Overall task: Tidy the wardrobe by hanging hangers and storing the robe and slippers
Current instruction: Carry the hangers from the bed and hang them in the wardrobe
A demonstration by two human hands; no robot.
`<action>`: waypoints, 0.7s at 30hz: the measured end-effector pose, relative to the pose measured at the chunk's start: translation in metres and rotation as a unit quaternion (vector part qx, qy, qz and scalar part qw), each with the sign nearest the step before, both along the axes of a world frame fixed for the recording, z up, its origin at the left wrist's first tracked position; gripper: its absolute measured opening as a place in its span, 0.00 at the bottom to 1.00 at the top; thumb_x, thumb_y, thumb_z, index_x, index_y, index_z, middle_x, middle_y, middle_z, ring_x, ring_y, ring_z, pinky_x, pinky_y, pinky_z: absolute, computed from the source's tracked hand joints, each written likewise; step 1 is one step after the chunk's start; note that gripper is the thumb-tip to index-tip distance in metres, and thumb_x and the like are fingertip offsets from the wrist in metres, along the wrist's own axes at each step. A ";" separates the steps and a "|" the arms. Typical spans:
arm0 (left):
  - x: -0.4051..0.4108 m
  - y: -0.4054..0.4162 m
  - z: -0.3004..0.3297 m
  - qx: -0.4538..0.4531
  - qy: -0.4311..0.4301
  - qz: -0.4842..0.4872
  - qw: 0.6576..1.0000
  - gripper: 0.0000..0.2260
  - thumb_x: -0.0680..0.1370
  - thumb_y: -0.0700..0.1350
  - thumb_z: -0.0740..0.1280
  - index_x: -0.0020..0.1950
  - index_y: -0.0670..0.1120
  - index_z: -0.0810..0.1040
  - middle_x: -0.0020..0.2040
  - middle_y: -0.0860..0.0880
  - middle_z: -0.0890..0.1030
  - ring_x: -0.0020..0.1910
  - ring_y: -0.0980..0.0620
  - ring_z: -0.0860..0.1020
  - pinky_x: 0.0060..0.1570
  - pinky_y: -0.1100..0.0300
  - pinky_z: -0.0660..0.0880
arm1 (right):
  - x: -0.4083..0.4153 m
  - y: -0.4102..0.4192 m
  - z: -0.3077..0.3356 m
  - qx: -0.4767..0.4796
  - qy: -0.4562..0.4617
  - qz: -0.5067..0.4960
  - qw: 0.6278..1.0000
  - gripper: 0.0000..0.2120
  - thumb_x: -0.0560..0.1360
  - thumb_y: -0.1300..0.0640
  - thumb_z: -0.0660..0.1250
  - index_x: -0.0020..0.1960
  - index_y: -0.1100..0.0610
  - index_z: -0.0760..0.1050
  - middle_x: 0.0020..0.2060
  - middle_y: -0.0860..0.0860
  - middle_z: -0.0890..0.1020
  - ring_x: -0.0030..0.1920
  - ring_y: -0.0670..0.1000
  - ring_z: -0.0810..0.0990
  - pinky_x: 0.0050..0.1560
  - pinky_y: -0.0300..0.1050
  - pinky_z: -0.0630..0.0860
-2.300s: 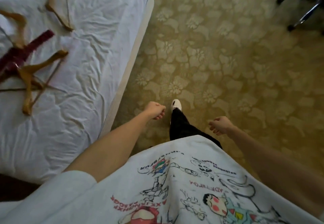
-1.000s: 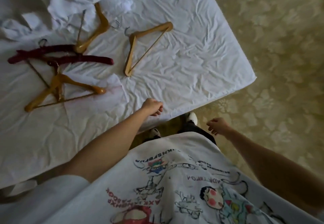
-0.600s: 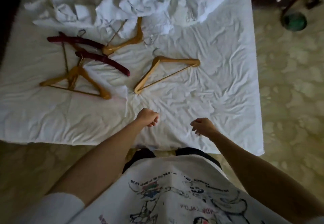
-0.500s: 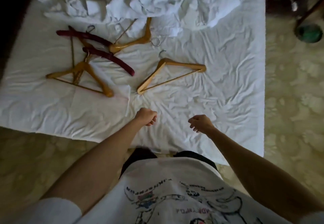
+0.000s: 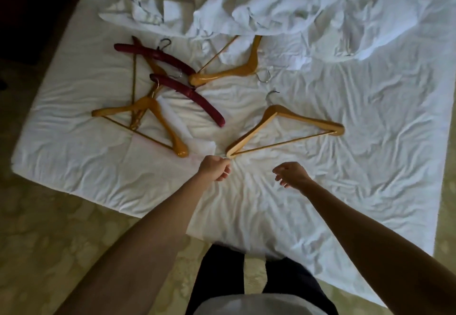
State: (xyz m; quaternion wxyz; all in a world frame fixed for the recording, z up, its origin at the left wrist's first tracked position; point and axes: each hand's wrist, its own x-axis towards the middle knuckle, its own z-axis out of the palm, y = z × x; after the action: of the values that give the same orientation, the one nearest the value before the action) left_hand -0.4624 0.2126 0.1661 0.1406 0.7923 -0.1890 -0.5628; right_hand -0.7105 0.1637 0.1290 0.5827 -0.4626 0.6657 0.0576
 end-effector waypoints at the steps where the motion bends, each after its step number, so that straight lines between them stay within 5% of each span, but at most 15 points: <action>1: 0.010 -0.010 -0.006 -0.004 -0.001 0.005 1.000 0.08 0.77 0.44 0.68 0.39 0.44 0.80 0.35 0.48 0.82 0.28 0.54 0.78 0.24 0.66 0.72 | 0.010 -0.009 -0.007 -0.001 0.002 0.001 1.000 0.07 0.78 0.60 0.66 0.50 0.60 0.83 0.37 0.54 0.84 0.33 0.50 0.79 0.32 0.40 0.76; 4: 0.040 -0.038 -0.036 -0.004 -0.017 0.028 0.999 0.08 0.77 0.43 0.67 0.39 0.43 0.80 0.33 0.47 0.81 0.27 0.53 0.77 0.26 0.64 0.76 | 0.042 -0.035 -0.032 -0.003 0.012 -0.009 1.000 0.08 0.78 0.59 0.66 0.50 0.61 0.83 0.38 0.55 0.85 0.34 0.51 0.79 0.33 0.41 0.76; 7: 0.060 -0.061 -0.077 0.007 -0.045 0.027 0.999 0.10 0.77 0.44 0.66 0.42 0.40 0.83 0.33 0.46 0.82 0.31 0.49 0.79 0.41 0.50 0.83 | 0.070 -0.059 -0.059 -0.011 0.018 -0.005 1.000 0.09 0.79 0.59 0.65 0.51 0.60 0.83 0.39 0.55 0.85 0.34 0.51 0.80 0.34 0.42 0.77; 9: 0.064 -0.076 -0.100 0.017 -0.069 0.010 0.997 0.12 0.79 0.46 0.64 0.49 0.39 0.84 0.41 0.45 0.84 0.40 0.48 0.82 0.48 0.50 0.83 | 0.081 -0.071 -0.079 -0.019 0.029 -0.021 0.999 0.09 0.79 0.58 0.65 0.52 0.61 0.82 0.41 0.57 0.85 0.34 0.51 0.80 0.34 0.42 0.77; 14: 0.070 -0.099 -0.131 0.005 -0.249 -0.010 0.968 0.23 0.80 0.50 0.62 0.74 0.43 0.66 0.73 0.41 0.69 0.70 0.43 0.70 0.66 0.50 0.69 | 0.111 -0.094 -0.128 -0.072 0.079 -0.058 0.993 0.18 0.76 0.42 0.68 0.55 0.56 0.80 0.46 0.55 0.85 0.45 0.55 0.85 0.49 0.54 0.83; 17: 0.096 -0.096 -0.146 0.006 -0.355 0.030 0.935 0.29 0.76 0.51 0.65 0.75 0.47 0.59 0.75 0.42 0.60 0.73 0.41 0.63 0.72 0.45 0.62 | 0.126 -0.103 -0.140 -0.048 0.085 -0.090 0.991 0.17 0.75 0.41 0.69 0.52 0.54 0.79 0.43 0.53 0.85 0.41 0.54 0.86 0.46 0.52 0.84; 21: 0.140 -0.094 -0.175 0.080 -0.340 0.079 0.934 0.39 0.82 0.55 0.60 0.81 0.39 0.41 0.81 0.38 0.42 0.80 0.39 0.44 0.77 0.46 0.42 | 0.137 -0.109 -0.152 -0.003 0.092 -0.121 0.988 0.16 0.74 0.43 0.69 0.50 0.56 0.78 0.40 0.53 0.85 0.36 0.53 0.86 0.45 0.52 0.85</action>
State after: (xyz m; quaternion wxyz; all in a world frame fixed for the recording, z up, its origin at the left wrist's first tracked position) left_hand -0.3228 0.1186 -0.0090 0.0483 0.9571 -0.1171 -0.2605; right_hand -0.5739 0.0550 -0.0233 0.5203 -0.3732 0.7676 0.0268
